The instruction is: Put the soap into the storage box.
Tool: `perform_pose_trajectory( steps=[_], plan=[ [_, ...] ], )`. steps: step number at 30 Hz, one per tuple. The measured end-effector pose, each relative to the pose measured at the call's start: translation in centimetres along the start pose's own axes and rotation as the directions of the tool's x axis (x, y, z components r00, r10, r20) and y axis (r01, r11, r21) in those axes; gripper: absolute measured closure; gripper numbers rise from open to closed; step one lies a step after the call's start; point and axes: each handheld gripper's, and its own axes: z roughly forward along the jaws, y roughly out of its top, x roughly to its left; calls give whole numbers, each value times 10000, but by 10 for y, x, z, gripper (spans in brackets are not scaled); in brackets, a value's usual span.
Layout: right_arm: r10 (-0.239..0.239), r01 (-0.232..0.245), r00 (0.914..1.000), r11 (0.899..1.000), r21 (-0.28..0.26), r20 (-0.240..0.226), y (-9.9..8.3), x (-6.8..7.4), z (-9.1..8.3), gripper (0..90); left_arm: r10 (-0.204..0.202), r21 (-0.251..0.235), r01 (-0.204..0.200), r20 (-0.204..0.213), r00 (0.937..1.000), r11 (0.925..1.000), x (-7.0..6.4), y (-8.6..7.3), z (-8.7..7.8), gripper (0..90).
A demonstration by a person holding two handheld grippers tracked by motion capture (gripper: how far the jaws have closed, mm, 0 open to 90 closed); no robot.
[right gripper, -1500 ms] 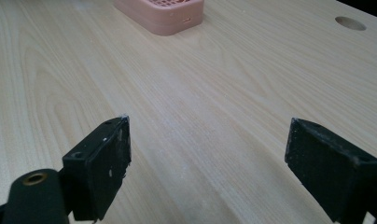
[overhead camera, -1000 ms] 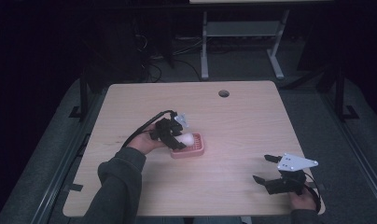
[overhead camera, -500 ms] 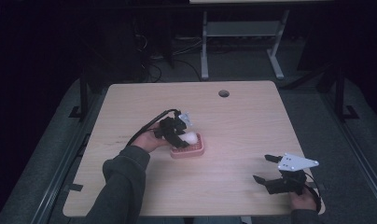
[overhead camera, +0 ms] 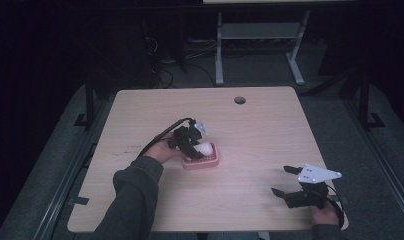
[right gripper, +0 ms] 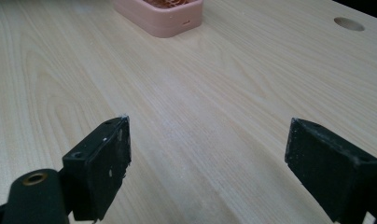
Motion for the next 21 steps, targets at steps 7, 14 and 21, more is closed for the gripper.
perform_pose_trajectory(
  steps=[7, 14, 21],
  plan=[
    [31, -31, 10000, 10000, 6, 10, 0, 0, 0, 136, -29, 161, 28, 45, 10000, 9999, 3, 0, 6, 492],
    [24, -24, 10000, 10000, 5, 9, 0, 0, 0, 136, 0, 344, -4, 109, 9999, 9994, 4, 0, 12, 492],
    [36, -36, 10000, 10000, 12, 2, 0, 0, 0, 136, 23, 385, -28, 106, 9999, 9993, 4, 1, 14, 492]
  ],
)
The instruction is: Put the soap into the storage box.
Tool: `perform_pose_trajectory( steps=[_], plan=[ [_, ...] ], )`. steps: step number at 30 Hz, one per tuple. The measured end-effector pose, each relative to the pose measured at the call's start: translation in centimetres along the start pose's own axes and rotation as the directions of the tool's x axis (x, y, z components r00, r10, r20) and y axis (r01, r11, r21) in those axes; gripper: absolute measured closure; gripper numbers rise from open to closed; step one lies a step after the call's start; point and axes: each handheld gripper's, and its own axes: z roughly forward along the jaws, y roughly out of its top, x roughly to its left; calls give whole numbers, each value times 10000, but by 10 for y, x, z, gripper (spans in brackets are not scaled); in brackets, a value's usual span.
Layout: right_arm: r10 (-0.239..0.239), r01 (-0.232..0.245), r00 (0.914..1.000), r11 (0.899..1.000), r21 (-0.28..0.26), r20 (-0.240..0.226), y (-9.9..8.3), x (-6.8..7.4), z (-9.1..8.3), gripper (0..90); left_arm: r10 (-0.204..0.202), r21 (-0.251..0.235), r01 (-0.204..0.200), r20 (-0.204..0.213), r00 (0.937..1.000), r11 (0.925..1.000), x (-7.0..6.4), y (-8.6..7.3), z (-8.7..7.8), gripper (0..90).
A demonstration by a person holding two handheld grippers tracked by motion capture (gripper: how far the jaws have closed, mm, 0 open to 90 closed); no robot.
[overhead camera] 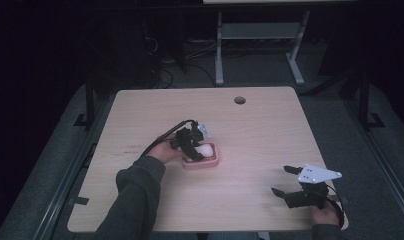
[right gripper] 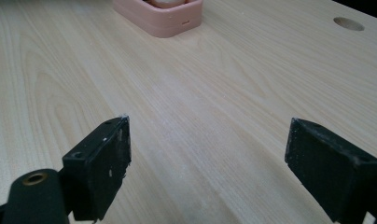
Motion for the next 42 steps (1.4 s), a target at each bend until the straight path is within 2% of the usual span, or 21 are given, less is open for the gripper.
perform_pose_trajectory(
  steps=[31, 42],
  plan=[
    [-53, 53, 10000, 10000, -19, -14, 0, 0, 0, 136, 50, -10, -50, -86, 10000, 10000, -1, 1, 3, 487],
    [-61, 61, 10000, 10000, -8, -17, 1, 0, 1, 136, 28, -124, -30, -184, 9998, 9999, -3, 1, -3, 441]
  ],
)
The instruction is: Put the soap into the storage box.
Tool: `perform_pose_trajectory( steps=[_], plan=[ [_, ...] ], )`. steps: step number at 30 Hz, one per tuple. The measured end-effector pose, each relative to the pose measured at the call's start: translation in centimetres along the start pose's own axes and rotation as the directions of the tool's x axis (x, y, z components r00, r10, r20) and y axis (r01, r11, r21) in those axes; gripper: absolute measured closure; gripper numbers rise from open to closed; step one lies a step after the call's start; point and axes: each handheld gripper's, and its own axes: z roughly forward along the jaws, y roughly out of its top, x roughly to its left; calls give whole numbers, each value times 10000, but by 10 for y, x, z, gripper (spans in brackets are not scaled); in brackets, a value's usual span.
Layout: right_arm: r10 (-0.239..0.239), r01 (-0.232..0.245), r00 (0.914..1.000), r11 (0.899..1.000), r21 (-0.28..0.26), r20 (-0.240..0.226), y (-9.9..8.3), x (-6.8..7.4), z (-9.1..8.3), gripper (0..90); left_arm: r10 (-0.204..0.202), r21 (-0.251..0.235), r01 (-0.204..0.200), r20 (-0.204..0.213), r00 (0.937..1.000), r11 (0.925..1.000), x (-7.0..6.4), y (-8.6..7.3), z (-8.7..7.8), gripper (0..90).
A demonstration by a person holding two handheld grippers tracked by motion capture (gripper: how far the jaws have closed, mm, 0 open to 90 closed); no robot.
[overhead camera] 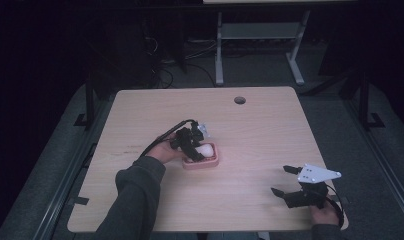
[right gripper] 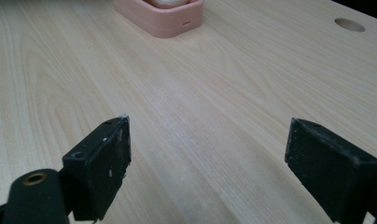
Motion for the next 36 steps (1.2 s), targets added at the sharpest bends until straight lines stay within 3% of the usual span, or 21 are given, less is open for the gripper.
perform_pose_trajectory(
  steps=[13, 36],
  plan=[
    [-30, 30, 10000, 10000, 28, 11, 0, 0, 0, 136, 78, -230, -83, -228, 9997, 9997, -4, 0, -14, 412],
    [125, -125, 9999, 9999, 71, 2, 0, -1, 1, 136, -375, -684, 348, -385, 9986, 9970, -13, -15, -32, 362]
  ],
)
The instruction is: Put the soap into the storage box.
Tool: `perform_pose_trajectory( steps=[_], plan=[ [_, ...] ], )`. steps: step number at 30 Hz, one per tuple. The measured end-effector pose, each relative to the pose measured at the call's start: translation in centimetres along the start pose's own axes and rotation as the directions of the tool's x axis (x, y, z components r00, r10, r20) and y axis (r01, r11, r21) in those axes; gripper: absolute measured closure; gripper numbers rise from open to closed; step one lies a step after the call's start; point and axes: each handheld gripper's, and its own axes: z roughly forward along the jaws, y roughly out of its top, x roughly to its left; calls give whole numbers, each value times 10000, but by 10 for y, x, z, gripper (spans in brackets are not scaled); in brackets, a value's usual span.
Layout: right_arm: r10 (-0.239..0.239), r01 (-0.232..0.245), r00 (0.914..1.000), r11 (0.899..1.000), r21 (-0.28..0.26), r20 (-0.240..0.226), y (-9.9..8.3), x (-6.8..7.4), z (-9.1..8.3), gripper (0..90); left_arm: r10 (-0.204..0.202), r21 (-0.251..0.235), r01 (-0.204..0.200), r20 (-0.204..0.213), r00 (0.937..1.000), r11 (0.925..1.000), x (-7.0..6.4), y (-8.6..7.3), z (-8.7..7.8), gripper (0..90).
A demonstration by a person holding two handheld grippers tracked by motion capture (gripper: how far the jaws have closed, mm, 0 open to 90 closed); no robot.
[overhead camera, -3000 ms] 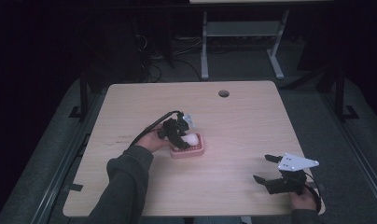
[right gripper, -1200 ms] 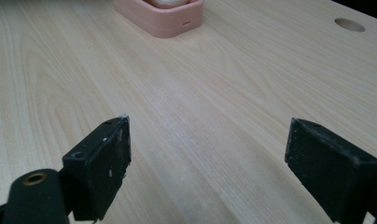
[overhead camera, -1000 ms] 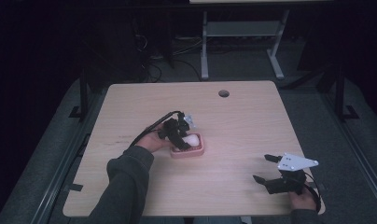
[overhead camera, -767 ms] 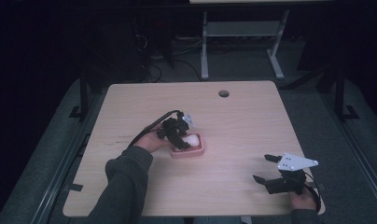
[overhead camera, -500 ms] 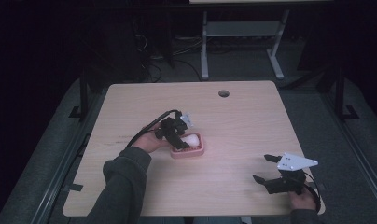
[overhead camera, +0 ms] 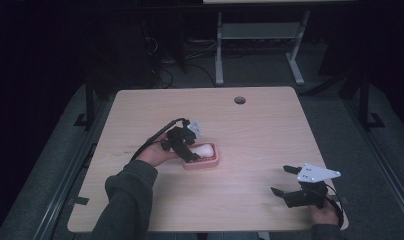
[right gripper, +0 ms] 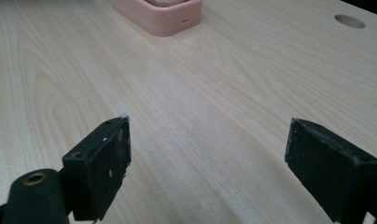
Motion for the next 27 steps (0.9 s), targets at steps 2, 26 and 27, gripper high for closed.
perform_pose_trajectory(
  steps=[2, 26, 27],
  plan=[
    [4, -4, 10000, 10000, 30, 16, 0, 0, 0, 136, 17, -3, -17, -12, 10000, 10000, -2, -2, -1, 355],
    [109, -110, 9998, 9999, 97, 162, 0, -1, 0, 136, -45, -695, 37, -111, 9999, 9976, -20, -24, -19, 336],
    [114, -116, 9998, 9999, 105, 166, 0, -1, 0, 136, -53, -690, 44, -128, 9999, 9976, -20, -25, -20, 336]
  ],
)
